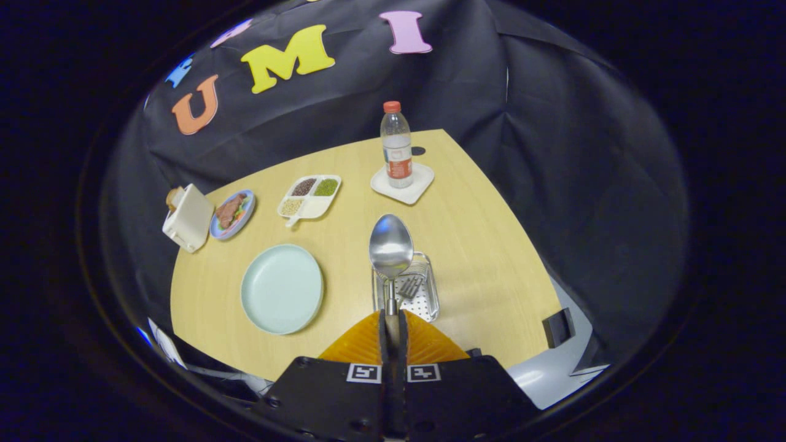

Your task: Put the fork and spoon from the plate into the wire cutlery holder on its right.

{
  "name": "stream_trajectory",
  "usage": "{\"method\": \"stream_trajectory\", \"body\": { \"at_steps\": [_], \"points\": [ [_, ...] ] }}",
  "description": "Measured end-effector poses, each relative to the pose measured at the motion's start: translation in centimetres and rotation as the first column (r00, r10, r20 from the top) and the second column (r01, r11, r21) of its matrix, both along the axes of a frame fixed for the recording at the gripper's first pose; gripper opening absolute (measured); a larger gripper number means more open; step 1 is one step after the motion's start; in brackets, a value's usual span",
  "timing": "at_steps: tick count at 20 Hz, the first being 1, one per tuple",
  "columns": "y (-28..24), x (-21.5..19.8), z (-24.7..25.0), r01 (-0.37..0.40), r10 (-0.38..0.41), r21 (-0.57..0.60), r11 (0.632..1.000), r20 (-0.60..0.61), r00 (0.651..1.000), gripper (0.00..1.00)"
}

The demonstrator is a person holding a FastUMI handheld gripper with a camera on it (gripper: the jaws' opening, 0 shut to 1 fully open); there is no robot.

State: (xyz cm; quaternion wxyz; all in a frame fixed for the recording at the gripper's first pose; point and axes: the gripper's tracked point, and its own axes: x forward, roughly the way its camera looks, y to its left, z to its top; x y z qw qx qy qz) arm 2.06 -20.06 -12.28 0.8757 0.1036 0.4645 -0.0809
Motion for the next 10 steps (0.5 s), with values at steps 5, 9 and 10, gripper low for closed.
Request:
{"method": "stream_trajectory", "body": {
  "at_steps": [5,9,10],
  "points": [
    [-0.6,-0.4,-2.4,-0.023,0.023,-0.004,1.0,-0.047,0.999,0.0],
    [-1.4,-0.3,-2.8,-0.018,0.018,-0.003,1.0,-0.054,0.998,0.02],
    [-1.4,-0.1,-2.8,-0.014,0.014,-0.004,1.0,-0.041,0.999,0.02]
  ]
}}
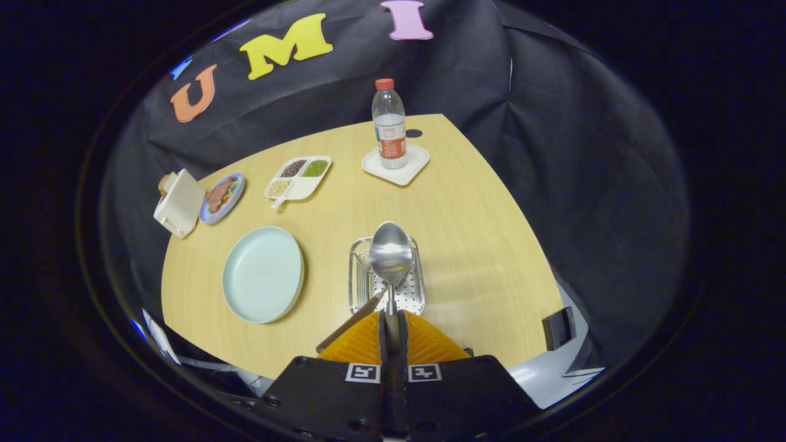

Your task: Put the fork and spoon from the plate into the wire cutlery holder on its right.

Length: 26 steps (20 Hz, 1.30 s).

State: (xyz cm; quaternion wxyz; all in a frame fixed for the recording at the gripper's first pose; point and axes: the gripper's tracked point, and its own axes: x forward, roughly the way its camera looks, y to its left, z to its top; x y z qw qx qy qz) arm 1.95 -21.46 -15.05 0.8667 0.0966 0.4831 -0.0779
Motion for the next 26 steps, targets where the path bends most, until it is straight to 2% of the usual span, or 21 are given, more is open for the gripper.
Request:
{"method": "stream_trajectory", "body": {
  "at_steps": [3,5,7,8,12,14,18,23,26],
  "points": [
    [-0.3,0.5,0.8,-0.006,0.007,-0.021,1.0,0.047,0.999,0.08],
    [0.3,0.6,1.5,-0.017,0.018,-0.024,1.0,0.079,0.997,0.07],
    [0.7,0.9,1.6,-0.026,0.028,-0.02,0.999,0.1,0.995,0.2],
    [0.9,1.1,1.4,-0.027,0.03,-0.025,0.999,0.108,0.994,0.41],
    [1.4,1.8,2.7,-0.036,0.045,-0.055,0.998,0.19,0.981,0.73],
    [2.2,2.4,4.1,-0.033,0.045,-0.049,0.998,0.265,0.963,0.83],
    [4.1,3.2,6.7,-0.048,0.062,-0.045,0.998,0.4,0.914,0.92],
    [5.9,3.0,10.2,0.003,0.109,-0.195,0.981,0.562,0.82,0.96],
    [8.7,1.8,11.9,0.015,0.127,-0.21,0.978,0.647,0.752,0.96]
  ]
}}
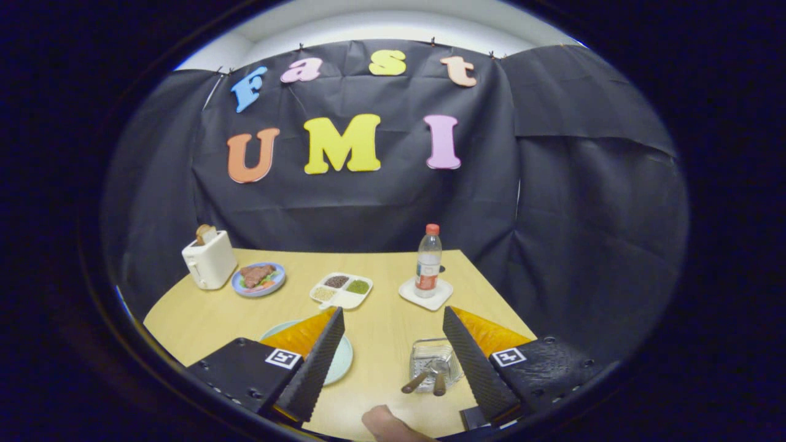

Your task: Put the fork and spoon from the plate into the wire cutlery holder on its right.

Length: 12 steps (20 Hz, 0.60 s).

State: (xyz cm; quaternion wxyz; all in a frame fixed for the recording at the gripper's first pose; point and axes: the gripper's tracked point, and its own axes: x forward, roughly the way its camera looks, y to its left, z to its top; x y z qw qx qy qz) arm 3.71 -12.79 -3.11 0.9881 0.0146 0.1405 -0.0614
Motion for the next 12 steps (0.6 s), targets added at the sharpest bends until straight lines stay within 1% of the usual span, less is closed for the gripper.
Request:
{"method": "stream_trajectory", "body": {
  "at_steps": [2,5,7,10,12],
  "points": [
    [1.5,-0.9,0.1,0.004,-0.004,0.002,1.0,0.05,0.999,0.97],
    [4.1,-2.1,0.5,-0.011,0.009,0.02,1.0,0.128,0.992,0.96],
    [5.2,-2.7,0.5,-0.011,0.01,0.002,1.0,0.156,0.988,0.96],
    [6.4,-3.4,1.5,0.011,-0.002,-0.045,0.999,0.206,0.979,0.96],
    [8.0,-4.1,2.1,0.004,0.009,-0.052,0.999,0.236,0.972,0.96]
  ]
}}
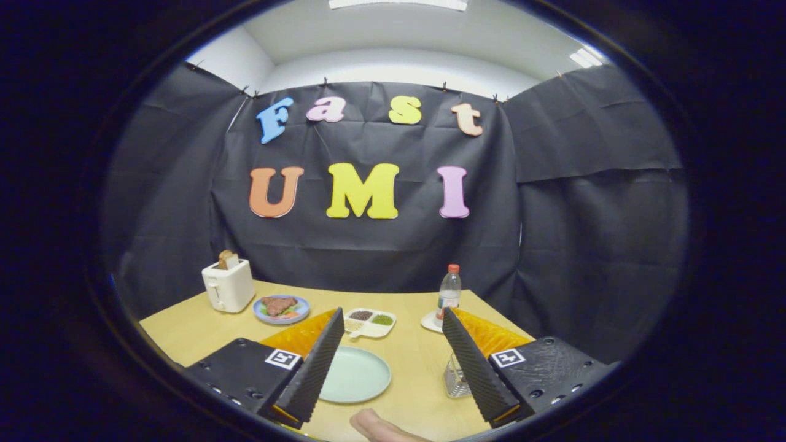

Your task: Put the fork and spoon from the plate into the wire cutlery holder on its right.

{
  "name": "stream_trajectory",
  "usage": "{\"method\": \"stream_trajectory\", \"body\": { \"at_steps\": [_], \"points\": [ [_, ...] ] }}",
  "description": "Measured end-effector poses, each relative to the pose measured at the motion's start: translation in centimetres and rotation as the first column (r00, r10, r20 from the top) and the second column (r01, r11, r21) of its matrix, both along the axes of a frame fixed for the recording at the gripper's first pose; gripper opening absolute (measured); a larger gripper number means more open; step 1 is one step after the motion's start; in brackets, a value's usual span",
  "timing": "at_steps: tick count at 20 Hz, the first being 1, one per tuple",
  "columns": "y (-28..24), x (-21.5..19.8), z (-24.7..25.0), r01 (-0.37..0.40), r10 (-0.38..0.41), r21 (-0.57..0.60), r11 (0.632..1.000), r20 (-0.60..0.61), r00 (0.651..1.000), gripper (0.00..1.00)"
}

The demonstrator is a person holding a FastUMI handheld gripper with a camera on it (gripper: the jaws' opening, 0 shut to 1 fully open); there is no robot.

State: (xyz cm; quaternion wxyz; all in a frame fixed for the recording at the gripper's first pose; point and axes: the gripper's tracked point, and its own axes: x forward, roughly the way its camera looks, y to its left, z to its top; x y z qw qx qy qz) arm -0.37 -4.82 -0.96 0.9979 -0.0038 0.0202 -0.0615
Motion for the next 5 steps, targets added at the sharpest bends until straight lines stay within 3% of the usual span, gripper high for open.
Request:
{"method": "stream_trajectory", "body": {
  "at_steps": [5],
  "points": [
    [2.9,-1.4,1.8,-0.038,0.039,-0.01,0.999,0.083,0.996,0.96]
  ]
}}
